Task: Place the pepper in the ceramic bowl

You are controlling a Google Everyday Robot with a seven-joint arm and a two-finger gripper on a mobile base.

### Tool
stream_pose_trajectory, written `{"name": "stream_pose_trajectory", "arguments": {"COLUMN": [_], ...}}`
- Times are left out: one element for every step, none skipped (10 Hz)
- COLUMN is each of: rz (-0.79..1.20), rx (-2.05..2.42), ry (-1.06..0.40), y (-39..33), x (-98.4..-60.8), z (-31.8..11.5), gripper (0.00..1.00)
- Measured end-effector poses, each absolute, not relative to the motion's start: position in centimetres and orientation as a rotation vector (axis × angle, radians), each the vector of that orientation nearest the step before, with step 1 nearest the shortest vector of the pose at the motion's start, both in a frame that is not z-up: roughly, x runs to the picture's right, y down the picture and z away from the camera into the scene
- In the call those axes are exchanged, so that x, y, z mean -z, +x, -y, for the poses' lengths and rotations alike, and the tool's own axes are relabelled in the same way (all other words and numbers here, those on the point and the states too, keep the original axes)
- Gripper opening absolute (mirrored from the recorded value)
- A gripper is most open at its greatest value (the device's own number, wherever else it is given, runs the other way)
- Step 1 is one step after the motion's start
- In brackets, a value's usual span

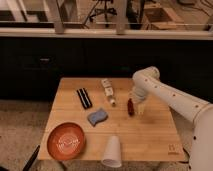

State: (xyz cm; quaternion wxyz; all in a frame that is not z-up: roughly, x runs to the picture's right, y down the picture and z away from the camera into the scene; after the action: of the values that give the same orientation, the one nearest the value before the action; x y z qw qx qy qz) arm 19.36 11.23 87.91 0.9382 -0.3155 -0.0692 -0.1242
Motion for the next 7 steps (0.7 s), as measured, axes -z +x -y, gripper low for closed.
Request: {"name": "stream_pose_trajectory", "arguments": {"rz": [0.141,0.141,0.140,0.140,0.140,0.140,0.140], "rx": [0.255,0.257,0.258,0.258,0.259,0.260,0.262], "ry": [-0.644,-0.644,-0.643,-0.643,-0.643,-0.643,-0.642], "y": [19.35,19.37,19.40,19.40,19.40,19.44,19.42], "x": [-87.92,-87.93,-87.95,-87.91,-87.90,-87.90,-87.92], "z": [-11.23,-11.24,-11.24,-11.20,-11.20,-11.21,-11.22], "gripper": [0.80,0.80,0.80,0.80,0.80,0.80,0.80]}}
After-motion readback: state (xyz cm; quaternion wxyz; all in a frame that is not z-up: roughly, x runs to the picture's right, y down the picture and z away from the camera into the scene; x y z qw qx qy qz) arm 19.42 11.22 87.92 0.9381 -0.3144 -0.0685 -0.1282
